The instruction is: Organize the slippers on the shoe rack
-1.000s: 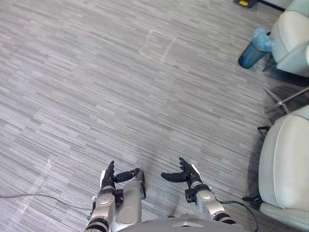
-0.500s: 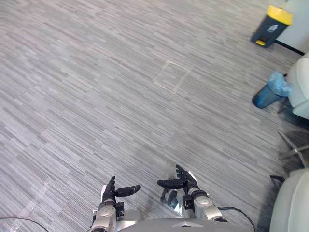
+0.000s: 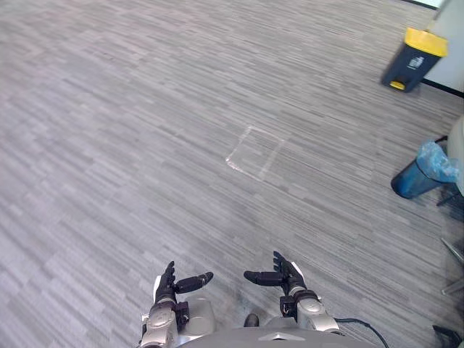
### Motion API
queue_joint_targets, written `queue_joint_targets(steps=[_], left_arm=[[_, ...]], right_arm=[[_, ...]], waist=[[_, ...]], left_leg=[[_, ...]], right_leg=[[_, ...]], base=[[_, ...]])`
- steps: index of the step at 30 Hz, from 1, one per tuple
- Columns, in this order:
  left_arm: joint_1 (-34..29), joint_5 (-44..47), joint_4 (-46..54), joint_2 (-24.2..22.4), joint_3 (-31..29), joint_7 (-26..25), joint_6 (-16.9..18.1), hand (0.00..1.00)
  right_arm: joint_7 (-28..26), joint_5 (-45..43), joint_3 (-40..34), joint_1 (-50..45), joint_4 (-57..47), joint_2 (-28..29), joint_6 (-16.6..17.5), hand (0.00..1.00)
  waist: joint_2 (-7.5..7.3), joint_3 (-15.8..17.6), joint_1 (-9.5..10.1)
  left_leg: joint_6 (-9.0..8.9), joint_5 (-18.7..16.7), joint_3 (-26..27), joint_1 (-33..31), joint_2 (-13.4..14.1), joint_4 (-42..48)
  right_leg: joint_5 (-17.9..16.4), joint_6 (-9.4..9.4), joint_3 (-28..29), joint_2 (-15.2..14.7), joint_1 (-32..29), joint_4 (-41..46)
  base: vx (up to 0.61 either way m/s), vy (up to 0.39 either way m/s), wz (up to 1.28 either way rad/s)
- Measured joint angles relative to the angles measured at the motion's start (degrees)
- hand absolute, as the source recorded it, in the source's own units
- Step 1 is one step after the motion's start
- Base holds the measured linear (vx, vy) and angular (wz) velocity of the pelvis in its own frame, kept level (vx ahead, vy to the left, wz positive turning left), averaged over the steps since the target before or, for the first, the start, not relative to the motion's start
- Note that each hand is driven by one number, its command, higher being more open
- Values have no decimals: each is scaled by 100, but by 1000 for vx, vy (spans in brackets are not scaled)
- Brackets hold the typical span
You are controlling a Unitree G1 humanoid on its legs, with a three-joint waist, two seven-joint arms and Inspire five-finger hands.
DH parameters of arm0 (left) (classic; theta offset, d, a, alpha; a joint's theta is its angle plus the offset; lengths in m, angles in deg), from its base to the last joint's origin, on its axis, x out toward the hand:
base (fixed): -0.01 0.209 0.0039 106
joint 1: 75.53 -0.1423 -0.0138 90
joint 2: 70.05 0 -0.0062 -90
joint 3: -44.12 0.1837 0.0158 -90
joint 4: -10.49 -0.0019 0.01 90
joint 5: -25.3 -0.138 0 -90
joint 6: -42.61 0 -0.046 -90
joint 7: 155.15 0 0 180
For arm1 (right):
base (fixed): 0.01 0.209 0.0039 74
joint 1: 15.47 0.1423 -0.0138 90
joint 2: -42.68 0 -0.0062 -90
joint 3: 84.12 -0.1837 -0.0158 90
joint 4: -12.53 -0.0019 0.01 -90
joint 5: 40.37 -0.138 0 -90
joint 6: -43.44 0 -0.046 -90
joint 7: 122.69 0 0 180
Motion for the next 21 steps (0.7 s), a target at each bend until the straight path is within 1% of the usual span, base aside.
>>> queue_joint_targets(steps=[1, 2, 3, 4, 5, 6, 7, 8, 9, 10, 11, 12, 13, 14, 15, 16, 17, 18, 19, 20, 21], left_arm=[[13, 4, 4, -2, 5, -3, -1, 100], [-4, 2, -17, -52, 64, -27, 0, 100], [88, 23, -82, 58, 132, -37, -13, 100], [139, 20, -86, 87, 216, -56, -15, 100], [138, 18, -83, 92, 228, -41, -13, 100], [87, 7, -135, 65, 220, -25, -17, 100], [82, 24, -195, 64, 221, -28, -35, 100], [80, 31, -204, 72, 224, -29, -53, 100], [46, 40, -261, 91, 244, -49, -69, 100], [35, 43, -286, 91, 247, -67, -71, 100], [-11, 40, -336, 107, 287, -88, -71, 100], [-25, 41, -345, 123, 324, -90, -71, 100], [-41, 40, -381, 144, 393, -93, -71, 100], [-37, 42, -426, 132, 423, -90, -77, 100], [-17, 42, -427, 129, 444, -88, -80, 100], [-19, 37, -438, 127, 475, -79, -103, 100], [-37, 25, -454, 137, 566, -74, -139, 100], [-61, -32, -510, 140, 625, -49, -144, 100], [-33, -81, -548, 147, 640, -11, -158, 100], [-19, -96, -559, 50, 663, 10, -142, 100], [-17, -128, -552, 3, 661, 19, -137, 100]], right_arm=[[2, 2, 3, -11, 0, -19, 1, 100], [4, 5, 22, -44, 7, -84, -14, 100], [25, 7, 7, -16, 59, -29, -30, 100], [28, 10, 13, -15, 52, -14, -23, 100], [27, 10, 13, -16, 57, -16, -27, 100], [20, 13, 9, -31, 75, -17, -35, 100], [14, 15, -11, -43, 103, -9, -36, 100], [6, 20, -11, -43, 123, -8, -37, 100], [-25, 52, -3, -57, 178, -6, -57, 100], [-35, 68, 1, -63, 173, -7, -65, 100], [-55, 88, 33, -38, 171, -11, -44, 100], [-61, 97, 59, -16, 167, -11, -30, 100], [-75, 133, 111, 8, 167, -12, -18, 100], [-86, 135, 190, 63, 165, -12, -17, 100], [-112, 134, 200, 123, 154, -8, -21, 100], [-135, 130, 206, 151, 133, -6, 11, 100], [-141, 128, 206, 186, 105, -3, 48, 100], [-156, 120, 192, 176, 100, 3, 82, 100], [-158, 113, 165, 141, 111, 2, 99, 100], [-146, 118, 154, 207, 162, -43, 36, 100], [-137, 116, 128, 224, 171, -38, 16, 100]], waist=[[13, 4, 3], [87, -27, 33], [-57, -23, -5], [-154, -55, -6], [-147, -58, 8], [-67, -82, 2], [-79, -58, -11], [-93, -45, -11], [-51, 13, -14], [-30, 20, -15], [42, 5, -63], [57, 4, -74], [98, 19, -111], [148, 23, -138], [164, 35, -168], [166, 38, -207], [128, 22, -287], [65, 13, -363], [53, -11, -401], [197, -59, -304], [219, -58, -299]], left_leg=[[18, 312, -49, -35, -14, -225], [81, 1381, -106, -7, -36, -442], [223, 1155, -52, -40, -184, -213], [304, 846, -36, -76, -296, -39], [337, 733, -22, -83, -323, 61], [475, 336, 19, 15, -387, 308], [582, 161, 91, 314, -478, 242], [603, 132, 136, 459, -522, 198], [729, -75, 244, 985, -657, 94], [765, -137, 274, 1162, -675, 70], [836, -252, 290, 1536, -680, -62], [849, -261, 289, 1672, -679, -152], [855, -264, 279, 1999, -654, -445], [855, -264, 257, 2317, -570, -776], [855, -264, 245, 2459, -521, -953], [852, -266, 209, 2580, -487, -1120], [812, -288, 121, 2689, -504, -1280], [687, -368, -5, 2822, -569, -1402], [598, -448, -166, 2932, -561, -1434], [564, -484, -246, 2976, -420, -1315], [560, -482, -314, 2921, -403, -1095]], right_leg=[[-46, 77, 6, -27, 84, -38], [-216, 350, 117, -31, 292, -107], [-267, 441, 132, -259, 369, -140], [-225, 505, 138, -400, 371, -29], [-221, 515, 150, -445, 353, 89], [-243, 551, 221, -599, 80, 1032], [-186, 648, 275, -825, -274, 2166], [-108, 721, 297, -946, -435, 2675], [207, 707, 362, -1309, -911, 4231], [134, 644, 353, -1387, -1043, 4627], [-36, 526, 256, -1435, -1354, 5177], [-119, 494, 206, -1413, -1458, 5225], [-303, 381, 95, -1290, -1696, 5076], [-451, 339, -41, -1007, -2105, 4391], [-442, 351, -34, -797, -2322, 3752], [-358, 442, 21, -571, -2516, 2855], [-34, 559, 168, -390, -2579, 1759], [729, 533, 379, -296, -2556, 1174], [1155, 357, 533, -223, -2485, 1178], [809, 188, 532, -140, -2529, 1533], [642, 158, 485, -147, -2529, 1652]], base=[[472, 231, -44], [403, 202, -25], [704, 352, -15], [503, 255, 10], [580, 321, 4], [466, 289, -1], [460, 278, -2], [463, 252, -6], [362, 172, -10], [453, 198, -12], [353, 134, -5], [432, 135, 1], [498, 79, 10], [495, 47, 11], [499, -14, 15], [349, -50, 30], [455, -96, 55], [390, -108, 72], [618, -191, 54], [534, -175, 28], [634, -209, 22]])
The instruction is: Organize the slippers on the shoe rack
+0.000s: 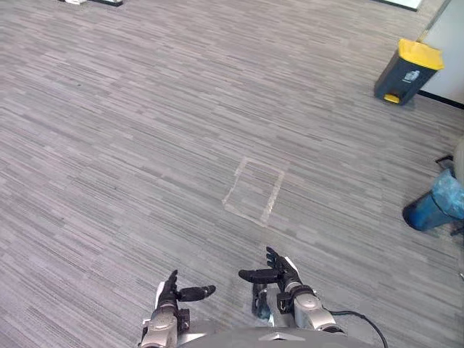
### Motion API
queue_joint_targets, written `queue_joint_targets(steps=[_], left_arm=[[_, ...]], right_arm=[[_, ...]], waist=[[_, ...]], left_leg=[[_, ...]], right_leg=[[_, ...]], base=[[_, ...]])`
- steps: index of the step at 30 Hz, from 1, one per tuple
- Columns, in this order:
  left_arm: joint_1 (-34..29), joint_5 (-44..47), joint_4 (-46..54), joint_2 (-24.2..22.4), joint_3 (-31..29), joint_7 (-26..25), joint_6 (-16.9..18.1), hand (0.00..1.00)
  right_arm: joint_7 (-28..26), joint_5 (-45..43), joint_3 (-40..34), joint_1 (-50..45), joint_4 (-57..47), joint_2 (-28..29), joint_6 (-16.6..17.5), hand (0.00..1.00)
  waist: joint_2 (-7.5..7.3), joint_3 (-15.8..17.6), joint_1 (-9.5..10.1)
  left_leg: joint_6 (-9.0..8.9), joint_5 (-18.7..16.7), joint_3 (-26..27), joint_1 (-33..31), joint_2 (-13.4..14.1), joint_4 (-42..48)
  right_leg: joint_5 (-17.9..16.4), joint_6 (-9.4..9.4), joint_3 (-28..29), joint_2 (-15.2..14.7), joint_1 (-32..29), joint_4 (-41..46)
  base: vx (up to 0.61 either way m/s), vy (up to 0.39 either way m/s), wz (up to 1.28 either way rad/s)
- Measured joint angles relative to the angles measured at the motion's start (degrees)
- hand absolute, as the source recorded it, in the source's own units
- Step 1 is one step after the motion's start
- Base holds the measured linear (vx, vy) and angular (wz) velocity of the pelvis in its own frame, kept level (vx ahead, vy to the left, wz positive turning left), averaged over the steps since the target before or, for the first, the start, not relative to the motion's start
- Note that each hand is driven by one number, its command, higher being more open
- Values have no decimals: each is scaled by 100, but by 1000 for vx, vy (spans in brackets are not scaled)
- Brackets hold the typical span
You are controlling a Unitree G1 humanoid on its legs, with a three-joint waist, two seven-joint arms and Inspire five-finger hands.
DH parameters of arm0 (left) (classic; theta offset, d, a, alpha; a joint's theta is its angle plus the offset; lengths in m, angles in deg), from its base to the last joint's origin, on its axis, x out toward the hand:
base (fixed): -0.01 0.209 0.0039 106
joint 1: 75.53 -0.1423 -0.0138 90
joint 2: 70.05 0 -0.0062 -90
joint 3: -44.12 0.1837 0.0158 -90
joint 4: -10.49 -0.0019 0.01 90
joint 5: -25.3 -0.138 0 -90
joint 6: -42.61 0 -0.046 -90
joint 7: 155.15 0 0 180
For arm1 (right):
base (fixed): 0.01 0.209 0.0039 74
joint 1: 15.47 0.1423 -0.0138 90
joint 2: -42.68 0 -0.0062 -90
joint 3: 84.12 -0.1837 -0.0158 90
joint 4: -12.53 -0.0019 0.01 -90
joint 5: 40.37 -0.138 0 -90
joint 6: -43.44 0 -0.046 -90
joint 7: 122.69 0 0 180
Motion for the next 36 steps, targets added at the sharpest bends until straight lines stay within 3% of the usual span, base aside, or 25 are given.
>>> queue_joint_targets(steps=[1, 2, 4, 5, 6, 8, 9, 11, 12, 14, 15, 16, 17, 19, 20, 21, 22, 23, 24, 26, 29, 31, 32, 35, 36], left_arm=[[-9, -58, -3, -25, -1, 6, -2, 100], [-15, -64, -2, -51, -19, 10, -3, 100], [-33, -71, 55, -122, -211, 22, -7, 100], [-83, -63, 147, -137, -360, 18, -7, 100], [-109, -64, 258, -138, -454, 12, -1, 100], [-108, -62, 372, -94, -506, 19, 0, 100], [-87, -60, 422, -64, -504, 14, 8, 100], [-42, -59, 475, -85, -498, 12, 12, 100], [-1, -58, 474, -81, -496, 6, 12, 100], [-11, -17, 457, -119, -453, -45, 64, 100], [98, 38, 355, -47, -441, -79, 84, 100], [129, 62, 345, -21, -442, -112, 87, 100], [126, 63, 346, -16, -437, -101, 97, 100], [99, 119, 263, -14, -455, -72, 67, 100], [91, 125, 254, -13, -455, -71, 67, 100], [34, 131, 248, 9, -444, -71, 64, 100], [22, 130, 243, 12, -440, -76, 65, 100], [-10, 126, 190, 30, -413, -78, 63, 100], [-18, 129, 111, 56, -324, -94, 50, 100], [-25, 125, 38, 114, -153, -87, 44, 100], [-13, 128, 17, 107, -52, -59, -10, 100], [-24, 129, 16, 91, -46, -10, -16, 100], [11, 113, -63, 133, -65, 32, -31, 100], [-4, 51, -108, -136, -43, 45, -41, 100], [-5, 29, -104, -163, -52, 90, -49, 100]], right_arm=[[2, 0, -103, -51, -1, 26, -14, 100], [3, -1, -213, -113, -40, 39, -43, 100], [20, -5, -234, -284, -217, 35, -88, 100], [36, -16, -234, -377, -335, 9, -93, 100], [69, -69, -252, -431, -375, 24, -96, 100], [103, -113, -352, -451, -322, 65, -97, 100], [140, -113, -411, -382, -270, 59, -98, 100], [197, -113, -529, -325, -234, 55, -109, 100], [229, -113, -627, -325, -232, 58, -108, 100], [261, -112, -642, -368, -195, -19, -106, 100], [266, -112, -611, -328, -4, 26, -127, 100], [245, -111, -618, -334, 52, 95, -128, 100], [243, -111, -626, -345, 86, 130, -127, 100], [234, -106, -631, -319, 129, 163, -132, 100], [232, -105, -630, -318, 144, 159, -132, 100], [219, -96, -615, -250, 241, 148, -132, 100], [216, -93, -612, -244, 239, 145, -131, 100], [197, -79, -607, -206, 225, 129, -119, 100], [190, -48, -574, -124, 220, 121, -112, 100], [179, -13, -362, -105, 221, 99, -82, 100], [119, 116, -287, 9, 210, 101, -75, 100], [119, 120, -278, 7, 199, 106, -41, 100], [88, 122, -249, -17, 201, 104, -2, 100], [102, 127, -361, -9, 183, -66, 2, 100], [111, 122, -424, -10, 190, -70, -66, 100]], waist=[[45, -31, -45], [97, -60, -56], [176, -90, -39], [194, -91, -11], [179, -86, -9], [58, -115, 61], [-16, -79, 143], [-103, -20, 160], [-95, 4, 166], [38, -18, 212], [-85, -4, 240], [-191, -51, 218], [-187, -49, 220], [-164, -78, 247], [-169, -80, 267], [-195, -73, 275], [-192, -73, 270], [-101, -17, 223], [-94, -18, 166], [-26, 9, 100], [-19, 17, 89], [-70, -1, 85], [-170, -50, 47], [274, -142, -23], [300, -134, -22]], left_leg=[[-40, 13, -179, -219, 35, 523], [-198, 78, -280, -458, 94, 1133], [-793, 632, -335, -1090, 253, 2779], [-907, 868, -244, -1505, 452, 3759], [-760, 635, -41, -1825, 612, 4342], [-609, 221, 254, -2193, 600, 4323], [-455, -41, 423, -2389, 458, 3754], [-388, -121, 356, -2681, 225, 2768], [-400, -18, 141, -2855, 70, 2184], [-509, 1128, -374, -2922, -75, 811], [-370, 1328, -229, -2811, -199, 950], [-272, 1111, -178, -2840, -237, 1112], [-253, 944, -159, -2860, -234, 1299], [-50, 397, 94, -2660, -207, 1724], [-11, 353, 168, -2560, -205, 1704], [114, 160, 506, -2083, -220, 1532], [127, 129, 562, -1993, -228, 1500], [242, -33, 783, -1536, -233, 1358], [287, -92, 839, -1216, -228, 1232], [293, -95, 901, -699, -129, 827], [271, -84, 956, -271, 59, 355], [108, -107, 999, -24, 1, 149], [-40, -191, 871, 147, -105, 122], [-195, -119, 551, 28, 143, 603], [-486, 42, 453, -238, 216, 1298]], right_leg=[[-186, -33, -106, 0, 96, 19], [-282, -64, -198, 51, 271, -78], [-430, -136, -326, 201, 821, -471], [-483, -182, -330, 326, 1248, -754], [-528, -245, -307, 406, 1596, -982], [-531, -250, -79, 359, 1963, -1242], [-530, -249, 150, 242, 2143, -1299], [-531, -249, 331, 55, 2292, -1299], [-549, -221, 413, -47, 2391, -1296], [-794, 82, 601, -99, 2583, -1263], [-990, 175, 776, -319, 2753, -1297], [-944, 171, 898, -366, 2726, -1249], [-892, 188, 959, -367, 2729, -1177], [-903, 262, 1246, -431, 2565, -339], [-908, 299, 1282, -458, 2475, -68], [-687, 717, 1282, -673, 2001, 1238], [-608, 822, 1252, -718, 1906, 1465], [-564, 814, 935, -965, 1471, 2595], [-785, 526, 507, -1105, 1248, 3078], [-1147, 152, -261, -1075, 897, 3076], [-1206, 112, -1056, -853, 265, 1966], [-791, 121, -1237, -638, 102, 870], [-41, -297, -1097, -441, 100, 310], [-326, -297, -1115, -171, 258, 199], [-405, -306, -1109, -65, 416, 64]], base=[[517, -183, 33], [609, -220, 45], [496, -169, 32], [480, -101, 13], [558, -76, 1], [448, 7, -40], [349, 75, -71], [451, 180, -62], [584, 315, -60], [394, 236, -64], [317, 189, -48], [389, 235, -33], [350, 218, -29], [419, 252, -45], [405, 234, -81], [259, 168, -70], [329, 206, -99], [338, 178, -62], [346, 143, -57], [389, 51, -18], [360, -32, -7], [437, -73, -5], [555, -123, -9], [520, -140, -21], [432, -136, -10]])
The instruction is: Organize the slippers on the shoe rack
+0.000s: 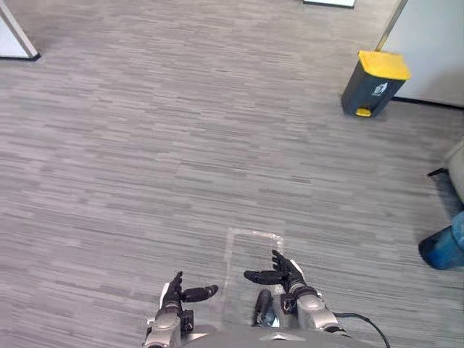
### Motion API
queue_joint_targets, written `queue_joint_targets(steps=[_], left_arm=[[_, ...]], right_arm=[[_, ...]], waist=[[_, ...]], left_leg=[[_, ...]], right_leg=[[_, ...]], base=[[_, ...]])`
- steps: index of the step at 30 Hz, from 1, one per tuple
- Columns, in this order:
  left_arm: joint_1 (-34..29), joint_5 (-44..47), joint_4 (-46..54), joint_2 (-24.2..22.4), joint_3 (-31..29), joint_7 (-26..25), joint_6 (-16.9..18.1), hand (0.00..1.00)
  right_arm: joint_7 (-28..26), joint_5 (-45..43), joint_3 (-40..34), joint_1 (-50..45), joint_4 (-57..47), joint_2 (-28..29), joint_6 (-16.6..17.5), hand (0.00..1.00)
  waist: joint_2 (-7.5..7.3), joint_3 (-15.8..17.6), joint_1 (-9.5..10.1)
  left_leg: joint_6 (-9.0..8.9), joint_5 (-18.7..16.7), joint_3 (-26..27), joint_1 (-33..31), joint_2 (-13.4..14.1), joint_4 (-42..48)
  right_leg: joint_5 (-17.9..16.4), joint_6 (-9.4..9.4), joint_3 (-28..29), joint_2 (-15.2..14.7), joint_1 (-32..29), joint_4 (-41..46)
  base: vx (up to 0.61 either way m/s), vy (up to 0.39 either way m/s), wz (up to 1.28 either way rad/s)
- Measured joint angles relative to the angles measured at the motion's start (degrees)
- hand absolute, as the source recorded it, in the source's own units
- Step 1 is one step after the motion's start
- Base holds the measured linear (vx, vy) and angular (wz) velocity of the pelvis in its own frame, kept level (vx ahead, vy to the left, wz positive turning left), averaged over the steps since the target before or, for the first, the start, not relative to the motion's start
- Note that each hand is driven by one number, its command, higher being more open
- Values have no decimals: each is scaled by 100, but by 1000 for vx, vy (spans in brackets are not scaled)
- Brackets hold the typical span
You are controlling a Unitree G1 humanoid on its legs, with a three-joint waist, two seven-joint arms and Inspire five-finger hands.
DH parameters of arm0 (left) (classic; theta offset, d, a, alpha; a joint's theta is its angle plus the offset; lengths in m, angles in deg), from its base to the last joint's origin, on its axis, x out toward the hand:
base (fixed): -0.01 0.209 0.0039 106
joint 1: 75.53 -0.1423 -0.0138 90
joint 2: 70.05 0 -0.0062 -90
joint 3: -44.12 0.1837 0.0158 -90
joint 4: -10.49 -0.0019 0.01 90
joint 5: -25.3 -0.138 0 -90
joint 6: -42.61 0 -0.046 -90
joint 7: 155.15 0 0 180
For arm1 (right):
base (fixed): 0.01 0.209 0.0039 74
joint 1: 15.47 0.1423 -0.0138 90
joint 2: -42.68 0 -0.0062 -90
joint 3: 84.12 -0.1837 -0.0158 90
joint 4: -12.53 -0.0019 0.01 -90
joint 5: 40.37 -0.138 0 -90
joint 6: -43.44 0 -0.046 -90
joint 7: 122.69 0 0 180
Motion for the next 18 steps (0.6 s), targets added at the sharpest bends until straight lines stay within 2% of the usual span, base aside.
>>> queue_joint_targets(steps=[1, 2, 3, 4, 5, 7, 8, 9, 10, 11, 12, 13, 14, 17, 18], left_arm=[[6, -25, 4, -5, -12, 34, 1, 100], [13, -27, 11, -8, -49, 49, 1, 100], [19, -27, 24, 2, -76, 55, 6, 100], [22, -28, 83, 16, -168, 58, 19, 100], [20, -28, 157, 34, -210, 51, 25, 100], [11, -27, 271, 78, -219, 48, 40, 100], [11, -26, 332, 80, -218, 49, 64, 100], [14, -25, 369, 100, -217, 51, 66, 100], [22, -17, 401, 129, -215, 48, 72, 100], [29, -15, 402, 122, -200, 47, 79, 100], [34, 5, 388, 55, -179, 33, 79, 100], [81, 41, 285, 104, -141, 22, 67, 100], [85, 50, 273, 199, -132, 19, 72, 100], [82, 107, 275, 234, -148, 13, 59, 100], [79, 108, 252, 235, -153, 14, 55, 100]], right_arm=[[10, 0, -4, -26, -7, -13, -8, 100], [20, 0, -3, -60, -20, -35, -10, 100], [25, -4, 0, -84, -26, -17, -11, 100], [30, -8, -58, -109, -28, -20, -20, 100], [56, -13, -138, -129, 3, -17, -21, 100], [116, -27, -218, -133, 24, -21, -21, 100], [149, -34, -220, -118, 26, -23, -22, 100], [155, -36, -221, -118, 26, -20, -22, 100], [158, -38, -235, -128, 25, -14, -23, 100], [160, -39, -266, -152, 25, -19, -22, 100], [161, -38, -312, -182, 12, -40, -36, 100], [181, -41, -358, -161, 24, -31, -47, 100], [190, -56, -379, -218, 20, 64, -38, 100], [140, -54, -383, -268, 43, 167, -53, 100], [131, -50, -381, -281, 41, 209, -53, 100]], waist=[[17, 13, 0], [17, 28, 7], [-7, 42, 38], [-40, 65, 88], [-114, 103, 105], [-208, 144, 182], [-226, 159, 205], [-284, 190, 208], [-304, 206, 210], [-246, 184, 216], [-139, 161, 221], [-179, 164, 219], [-362, 137, 218], [-475, 65, 311], [-460, 66, 310]], left_leg=[[-294, 186, -55, -204, 81, 561], [-476, 478, -87, -430, 152, 1207], [-508, 648, -104, -619, 191, 1681], [-355, 252, -48, -941, 202, 2345], [-114, -53, 17, -1183, 132, 2370], [68, -304, -33, -1502, -41, 1902], [73, -367, -232, -1699, -164, 1460], [60, -367, -494, -1823, -265, 1032], [62, -297, -1067, -1968, -445, 486], [7, -86, -1585, -2046, -518, 42], [-133, 477, -1876, -2049, -476, -239], [-10, 757, -1783, -1976, -535, -66], [93, 636, -1588, -1872, -643, -31], [263, 449, -1147, -1744, -677, -30], [369, 345, -910, -1666, -677, -39]], right_leg=[[-24, -23, 19, 85, 187, -165], [-44, -41, 74, 135, 395, -347], [-69, -56, 136, 165, 534, -455], [-129, -88, 286, 218, 836, -615], [-137, -94, 459, 224, 1111, -776], [-132, -86, 780, 187, 1297, -854], [-129, -76, 976, 140, 1355, -860], [-140, -26, 1114, 96, 1391, -855], [-221, 116, 1380, 34, 1441, -842], [-316, 277, 1587, 24, 1440, -786], [-435, 459, 1778, 81, 1424, -691], [-560, 550, 2030, 40, 1429, -553], [-590, 587, 2225, -114, 1440, -523], [-570, 634, 2612, -256, 1417, -556], [-552, 762, 2778, -313, 1358, -485]], base=[[426, -114, -11], [336, -53, -12], [400, -22, -34], [368, 18, -59], [415, 48, -65], [309, 90, -89], [218, 116, -108], [318, 222, -108], [265, 214, -107], [271, 239, -113], [227, 239, -107], [308, 338, -96], [286, 331, -72], [178, 281, -80], [94, 231, -69]])
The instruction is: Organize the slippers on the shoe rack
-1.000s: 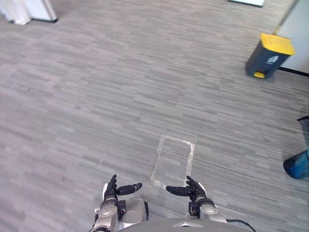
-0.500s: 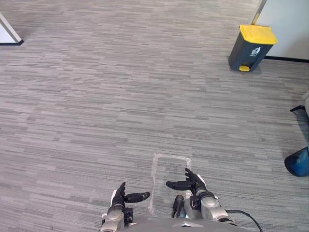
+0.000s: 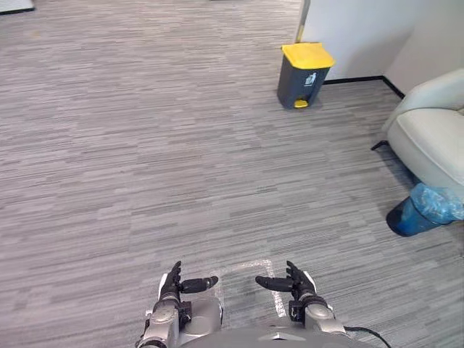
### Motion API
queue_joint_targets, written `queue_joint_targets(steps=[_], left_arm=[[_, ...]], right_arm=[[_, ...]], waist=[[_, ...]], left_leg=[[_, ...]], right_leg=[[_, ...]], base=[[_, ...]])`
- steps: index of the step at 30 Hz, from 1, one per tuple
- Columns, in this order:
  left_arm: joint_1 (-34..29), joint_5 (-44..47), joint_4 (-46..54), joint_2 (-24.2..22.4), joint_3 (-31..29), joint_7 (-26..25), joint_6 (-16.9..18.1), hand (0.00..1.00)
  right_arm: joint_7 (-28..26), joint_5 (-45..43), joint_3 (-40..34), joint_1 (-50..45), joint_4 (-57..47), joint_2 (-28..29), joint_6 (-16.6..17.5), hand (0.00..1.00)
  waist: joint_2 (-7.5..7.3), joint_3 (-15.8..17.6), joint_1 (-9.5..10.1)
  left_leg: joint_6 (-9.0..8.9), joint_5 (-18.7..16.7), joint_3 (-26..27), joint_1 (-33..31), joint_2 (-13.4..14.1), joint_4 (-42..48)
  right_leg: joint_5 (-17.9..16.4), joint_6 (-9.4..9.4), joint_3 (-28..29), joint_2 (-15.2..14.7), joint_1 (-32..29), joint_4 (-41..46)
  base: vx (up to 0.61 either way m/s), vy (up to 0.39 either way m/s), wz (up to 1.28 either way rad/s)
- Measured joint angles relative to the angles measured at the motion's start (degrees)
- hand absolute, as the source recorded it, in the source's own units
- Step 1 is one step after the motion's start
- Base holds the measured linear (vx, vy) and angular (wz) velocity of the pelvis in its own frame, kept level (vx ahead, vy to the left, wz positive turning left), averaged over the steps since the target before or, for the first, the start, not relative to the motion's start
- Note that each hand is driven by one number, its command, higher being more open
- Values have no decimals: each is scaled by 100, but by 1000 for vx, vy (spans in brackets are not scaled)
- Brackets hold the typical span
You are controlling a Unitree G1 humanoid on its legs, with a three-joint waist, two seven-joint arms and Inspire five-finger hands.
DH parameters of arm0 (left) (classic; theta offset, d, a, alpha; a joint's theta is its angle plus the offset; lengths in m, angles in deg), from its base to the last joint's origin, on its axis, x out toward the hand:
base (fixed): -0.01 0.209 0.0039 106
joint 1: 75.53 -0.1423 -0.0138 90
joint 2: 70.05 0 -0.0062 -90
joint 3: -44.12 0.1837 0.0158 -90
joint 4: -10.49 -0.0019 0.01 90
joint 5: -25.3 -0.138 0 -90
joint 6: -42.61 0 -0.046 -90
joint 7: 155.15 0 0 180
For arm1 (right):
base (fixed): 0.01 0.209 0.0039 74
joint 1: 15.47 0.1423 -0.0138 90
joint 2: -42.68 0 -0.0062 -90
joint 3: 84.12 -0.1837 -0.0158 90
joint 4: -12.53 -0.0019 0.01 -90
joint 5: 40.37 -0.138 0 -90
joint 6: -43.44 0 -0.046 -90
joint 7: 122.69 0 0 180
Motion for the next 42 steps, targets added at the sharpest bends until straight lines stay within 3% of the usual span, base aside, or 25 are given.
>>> queue_joint_targets(steps=[3, 4, 5, 6, 8, 9, 10, 11, 12, 13, 17, 18, 19, 20, 22, 25, 27, 28, 29, 30, 33, 39, 42], left_arm=[[3, 2, -8, -30, -2, 7, -3, 100], [-3, 1, -25, -46, 0, 3, -7, 100], [-6, 1, -26, -47, 1, 2, -6, 100], [-43, -3, -35, -37, 13, 0, -4, 100], [-23, -9, -86, -17, 36, 0, -5, 100], [-11, -5, -105, -18, 38, 2, -6, 100], [33, -7, -179, -18, 116, 7, -17, 100], [60, -10, -197, -1, 159, 22, -18, 100], [101, -13, -262, 12, 218, 34, -25, 100], [156, -21, -354, 75, 347, 72, -58, 100], [146, -84, -353, 43, 381, 93, -60, 100], [150, -84, -347, 44, 382, 114, -60, 100], [170, -71, -300, 39, 378, 139, -64, 100], [179, -73, -213, 39, 377, 140, -59, 100], [167, -77, -143, -11, 378, 142, -51, 100], [172, -69, -106, -71, 375, 155, -53, 100], [167, -69, -52, -56, 377, 148, -50, 100], [167, -68, -53, -59, 378, 145, -51, 100], [152, -67, -50, -73, 381, 136, -52, 100], [164, -67, -73, -82, 385, 127, -56, 100], [170, -59, -39, -14, 387, 114, -64, 100], [159, -61, -139, -38, 395, 123, -74, 100], [150, -63, -172, 4, 393, 136, -72, 100]], right_arm=[[-22, 45, 70, 69, 2, -9, -2, 100], [-28, 51, 148, 113, 6, -29, 1, 100], [-27, 51, 184, 121, 7, -36, 1, 100], [-32, 52, 359, 166, 59, -47, 13, 100], [-52, 55, 470, 197, 128, -39, 13, 100], [-53, 55, 470, 203, 133, -38, 13, 100], [-50, 55, 468, 300, 205, -74, 5, 100], [-40, 56, 469, 364, 232, -92, -4, 100], [-36, 56, 466, 366, 233, -113, -4, 100], [-22, 59, 425, 371, 220, -160, -18, 100], [-13, 55, 354, 276, 222, -323, 6, 100], [-11, 55, 282, 259, 221, -326, 11, 100], [7, 49, 271, 230, 221, -351, 18, 100], [12, 48, 286, 205, 223, -377, 17, 100], [25, 42, 289, 191, 219, -419, 19, 100], [85, 37, 247, 224, 220, -455, 20, 100], [123, 30, 173, 229, 219, -432, 22, 100], [138, 31, 173, 237, 217, -441, 23, 100], [141, 34, 175, 222, 218, -458, 25, 100], [156, 37, 177, 201, 214, -452, 28, 100], [140, 37, 164, 154, 228, -371, 25, 100], [96, -82, -70, 132, 230, -219, 20, 100], [105, -182, -70, 174, 293, -247, 29, 100]], waist=[[43, 36, 8], [85, 67, 1], [93, 74, 0], [130, 75, -2], [106, 52, -2], [109, 53, -1], [142, 50, -30], [102, 40, 8], [101, 58, -40], [124, 72, -128], [186, 66, -141], [192, 68, -145], [218, 82, -113], [271, 99, -22], [373, 97, 43], [432, 141, 54], [372, 181, 77], [395, 182, 77], [451, 154, 100], [371, 118, 110], [219, 103, 155], [216, 98, 143], [209, 95, 138]], left_leg=[[135, -113, 557, 247, 68, -125], [194, -76, 958, 520, 137, -326], [195, -76, 1020, 576, 145, -359], [209, -67, 1436, 863, 211, -596], [202, -64, 1775, 959, 279, -768], [185, -53, 1868, 977, 311, -812], [139, 20, 2165, 1011, 433, -1008], [93, 139, 2464, 1060, 457, -1222], [64, 167, 2490, 1071, 468, -1265], [2, 226, 2419, 1122, 489, -1346], [-112, 230, 2265, 1275, 722, -1277], [-208, 171, 2239, 1161, 844, -974], [-354, 62, 2123, 808, 1105, -121], [-361, 56, 2103, 512, 1343, 700], [-350, -20, 1918, 245, 1495, 1390], [-325, -496, 1107, 6, 1051, 1384], [-313, -562, 143, -113, 465, 339], [-334, -462, -275, -135, 316, -88], [-352, 176, -557, -42, 187, -290], [-133, 207, -498, 74, 69, -305], [-100, 153, -319, 122, -55, -152], [99, 38, 177, 817, -127, -516], [178, -9, 386, 1018, -54, -696]], right_leg=[[38, 182, -79, -109, -368, 592], [92, 220, -656, -279, -548, 930], [104, 229, -822, -325, -556, 960], [132, 147, -1992, -621, -551, 942], [151, 35, -2919, -734, -554, 683], [179, -15, -3079, -735, -571, 603], [332, -161, -3518, -729, -686, 490], [368, -259, -4347, -908, -839, 484], [399, -323, -4530, -927, -841, 482], [407, -369, -4523, -823, -807, 441], [449, -441, -4492, -364, -420, -152], [488, -447, -4479, -226, -335, -351], [579, -474, -4391, 3, -201, -666], [633, -524, -4220, 177, -115, -835], [628, -616, -3980, 325, -56, -915], [619, -647, -3351, 371, 2, -896], [584, -552, -2791, 261, -24, -772], [538, -466, -2617, 244, -57, -678], [480, -343, -2360, 228, -111, -511], [426, -242, -2159, 170, -152, -435], [397, -148, -1884, 28, -142, -446], [351, -14, -1239, -106, -8, -312], [397, 64, -1278, -105, -37, -265]], base=[[38, 170, -116], [24, 116, -98], [43, 144, -145], [33, 96, -103], [35, 22, -109], [61, -49, -110], [86, -59, -127], [103, -68, -123], [122, -97, -84], [130, -122, -28], [108, -137, -12], [66, -128, -18], [64, -109, -46], [82, -114, -71], [113, -19, -78], [142, 87, -109], [119, 197, -128], [84, 202, -132], [104, 186, -101], [203, 252, -80], [210, 184, -50], [93, 91, -58], [30, 24, -44]])
